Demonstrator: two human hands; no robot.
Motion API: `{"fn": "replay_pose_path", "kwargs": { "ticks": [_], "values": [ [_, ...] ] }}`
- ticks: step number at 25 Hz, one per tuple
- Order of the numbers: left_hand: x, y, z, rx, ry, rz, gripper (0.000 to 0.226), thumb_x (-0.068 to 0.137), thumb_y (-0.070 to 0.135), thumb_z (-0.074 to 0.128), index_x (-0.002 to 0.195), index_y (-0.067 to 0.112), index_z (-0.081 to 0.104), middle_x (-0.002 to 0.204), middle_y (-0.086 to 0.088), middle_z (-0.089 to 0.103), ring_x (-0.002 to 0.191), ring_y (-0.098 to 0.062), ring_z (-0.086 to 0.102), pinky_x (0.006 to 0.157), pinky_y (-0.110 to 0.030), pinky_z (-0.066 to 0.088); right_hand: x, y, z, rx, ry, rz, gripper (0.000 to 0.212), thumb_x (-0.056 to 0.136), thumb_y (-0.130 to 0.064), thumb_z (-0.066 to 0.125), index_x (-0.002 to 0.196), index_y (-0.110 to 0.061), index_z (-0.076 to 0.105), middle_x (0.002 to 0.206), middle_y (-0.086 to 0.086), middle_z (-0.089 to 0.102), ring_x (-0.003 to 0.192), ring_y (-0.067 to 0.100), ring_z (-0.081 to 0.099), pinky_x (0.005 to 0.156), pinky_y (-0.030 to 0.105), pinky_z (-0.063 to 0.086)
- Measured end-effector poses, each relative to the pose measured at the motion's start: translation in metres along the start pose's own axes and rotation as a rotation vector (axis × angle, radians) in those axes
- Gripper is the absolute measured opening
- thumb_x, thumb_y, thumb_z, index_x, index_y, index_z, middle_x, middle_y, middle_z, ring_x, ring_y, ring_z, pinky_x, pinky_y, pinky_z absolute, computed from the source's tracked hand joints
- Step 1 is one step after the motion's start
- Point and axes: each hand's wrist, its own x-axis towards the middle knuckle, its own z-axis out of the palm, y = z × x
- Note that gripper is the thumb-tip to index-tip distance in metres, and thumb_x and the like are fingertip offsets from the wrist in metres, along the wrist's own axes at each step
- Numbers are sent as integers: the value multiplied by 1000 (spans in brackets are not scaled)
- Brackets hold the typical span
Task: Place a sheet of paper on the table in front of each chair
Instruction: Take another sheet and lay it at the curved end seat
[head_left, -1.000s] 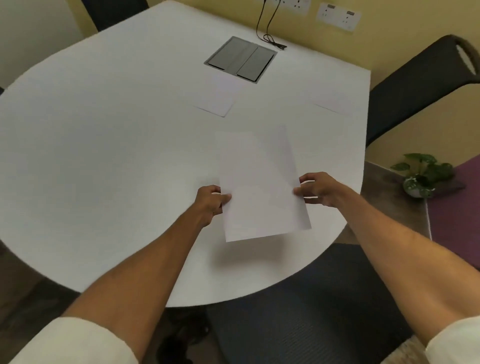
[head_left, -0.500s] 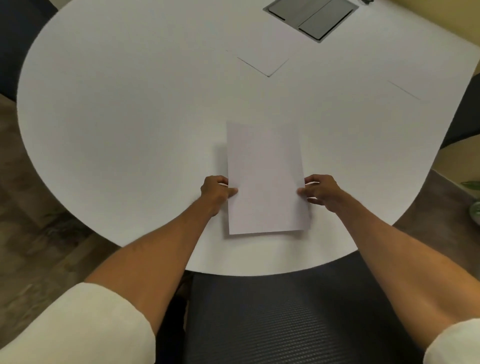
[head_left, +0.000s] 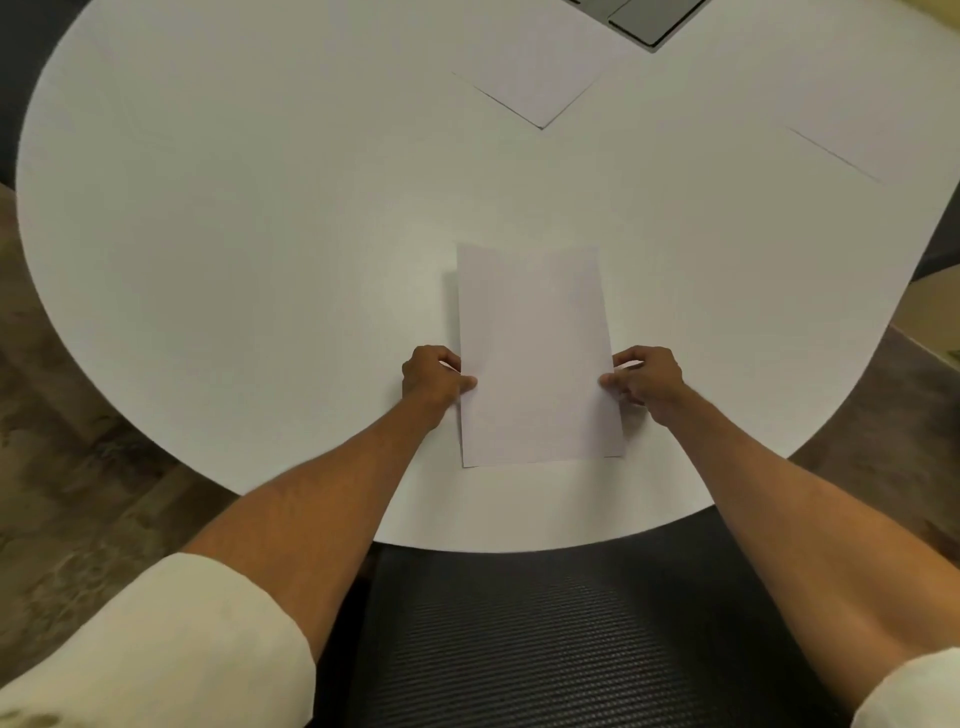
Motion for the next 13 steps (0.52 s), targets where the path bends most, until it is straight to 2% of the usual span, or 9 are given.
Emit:
{"fn": "replay_pose_path", "kwargs": {
  "ticks": [3, 5, 8, 10, 13],
  "values": [
    [0, -1, -1, 34, 26, -10, 24, 66, 3, 83, 83, 8, 66, 98, -18, 71, 86, -35, 69, 84, -39, 57, 1, -1, 5, 12, 22, 8, 24, 67, 5, 79, 77, -10, 64, 61, 7, 61, 48, 20, 51, 39, 18, 45],
    [-1, -3, -2, 53, 33, -18, 23, 66, 3, 83, 80, 9, 66, 98, -18, 71, 84, -34, 69, 84, -39, 58, 2, 1, 8, 1, 23, 13, 25, 66, 6, 79, 81, -8, 64, 61, 7, 60, 47, 20, 51, 35, 16, 42],
    [-1, -4, -3, 60, 57, -26, 25, 64, 2, 83, 71, 11, 60, 96, -18, 71, 77, -30, 66, 80, -37, 58, 3, 3, 10, -13, 24, 17, 26, 66, 5, 79, 83, -6, 65, 65, 8, 61, 52, 22, 53, 44, 22, 44],
    [-1, -2, -2, 68, 71, -28, 28, 64, 3, 84, 67, 13, 58, 96, -18, 71, 82, -32, 69, 80, -38, 59, 5, 4, 10, -17, 32, 24, 26, 65, 5, 80, 85, -6, 65, 66, 7, 61, 56, 23, 54, 50, 25, 46],
    [-2, -2, -1, 71, 83, -37, 29, 64, 5, 84, 67, 13, 56, 97, -17, 71, 87, -34, 70, 80, -38, 59, 5, 5, 10, -31, 36, 18, 28, 65, 4, 81, 86, -6, 65, 67, 7, 61, 56, 22, 54, 50, 25, 47]
  ]
}}
